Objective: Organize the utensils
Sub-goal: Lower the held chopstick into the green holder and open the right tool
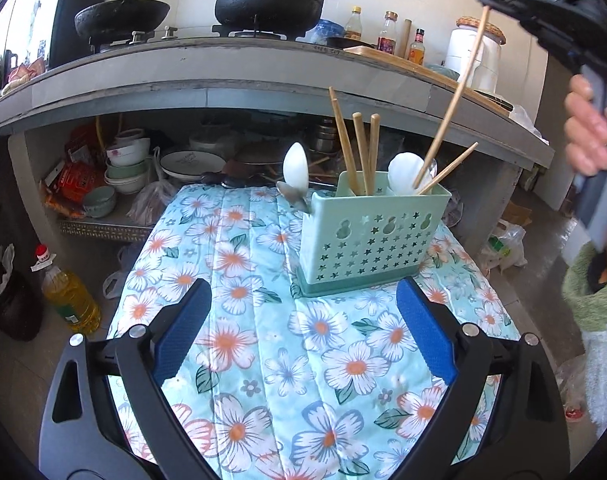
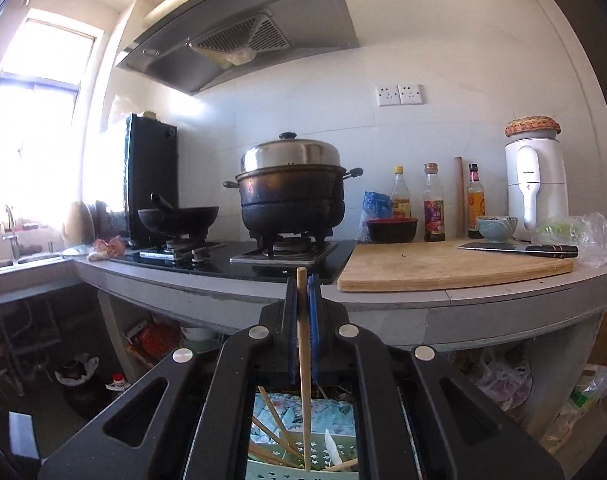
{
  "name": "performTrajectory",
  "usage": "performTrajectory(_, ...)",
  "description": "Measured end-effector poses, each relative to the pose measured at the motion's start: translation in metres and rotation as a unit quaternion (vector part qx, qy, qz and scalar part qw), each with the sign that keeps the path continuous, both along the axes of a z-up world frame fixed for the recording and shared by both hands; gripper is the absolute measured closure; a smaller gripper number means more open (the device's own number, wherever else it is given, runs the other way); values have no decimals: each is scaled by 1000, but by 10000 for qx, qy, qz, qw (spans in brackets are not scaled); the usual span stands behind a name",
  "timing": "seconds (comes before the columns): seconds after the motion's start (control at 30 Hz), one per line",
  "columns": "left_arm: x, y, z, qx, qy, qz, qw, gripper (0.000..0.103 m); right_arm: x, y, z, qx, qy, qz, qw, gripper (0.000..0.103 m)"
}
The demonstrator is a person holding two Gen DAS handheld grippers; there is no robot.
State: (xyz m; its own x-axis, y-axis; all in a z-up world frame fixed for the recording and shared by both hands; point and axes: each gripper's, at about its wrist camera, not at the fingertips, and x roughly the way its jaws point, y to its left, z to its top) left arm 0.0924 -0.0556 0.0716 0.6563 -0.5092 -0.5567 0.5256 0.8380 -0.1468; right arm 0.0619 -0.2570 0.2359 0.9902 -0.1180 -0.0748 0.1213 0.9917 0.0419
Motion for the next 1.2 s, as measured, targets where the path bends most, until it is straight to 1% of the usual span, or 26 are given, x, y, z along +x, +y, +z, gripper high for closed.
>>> performTrajectory(0.07, 1, 1, -2, 1, 55, 30, 10000, 13, 9, 9, -16, -403, -93, -234, 9989, 96)
performTrajectory(0.1, 2, 1, -4, 1, 83, 46, 10000, 13, 11, 12, -21, -536, -99, -181, 9984, 96)
performTrajectory(0.2, 1, 1, -7, -8, 154, 73, 9999, 13, 12, 17, -35, -524, 79, -50, 9986, 96)
performTrajectory(0.27, 1, 1, -9, -5, 187, 76, 9998, 13, 10, 18, -41, -588, 94, -82, 9982, 96)
performTrajectory(0.37, 2, 0, -11, 0, 233, 94, 9997, 13, 6, 16, -40, -582, 68, -66, 9983, 97)
performTrajectory(0.53, 1, 0, -8, -68, 237, 120, 9996, 13, 10, 16, -32, -713, -54, -99, 9974, 97)
performTrajectory(0.6, 0, 0, -8, -62, 209, 138, 9997, 13, 14, 18, -29, -772, -126, -90, 9969, 97)
performTrajectory(0.7, -1, 1, -7, -44, 198, 169, 9997, 13, 23, 19, -26, -719, -196, -18, 9972, 97)
performTrajectory(0.8, -3, 5, -5, -25, 171, 220, 9996, 13, 35, 22, -32, -706, -222, 38, 9972, 97)
performTrajectory(0.9, -3, 10, -4, -28, 158, 287, 9995, 13, 48, 26, -49, -836, -147, 29, 9964, 97)
performTrajectory(1.0, -3, 16, -5, -49, 199, 358, 9991, 13, 61, 26, -79, -994, 175, -33, 9949, 97)
performTrajectory(1.07, -2, 19, -7, -75, 243, 390, 9989, 13, 62, 25, -100, -1110, 421, -88, 9929, 97)
performTrajectory(1.13, -1, 20, -9, -85, 268, 396, 9988, 13, 54, 20, -111, -1022, 600, -81, 9929, 94)
performTrajectory(1.17, 0, 20, -10, -84, 267, 398, 9988, 13, 45, 16, -114, -924, 619, -81, 9938, 84)
performTrajectory(1.2, 0, 20, -11, -82, 264, 396, 9988, 13, 34, 13, -114, -816, 587, -118, 9949, 69)
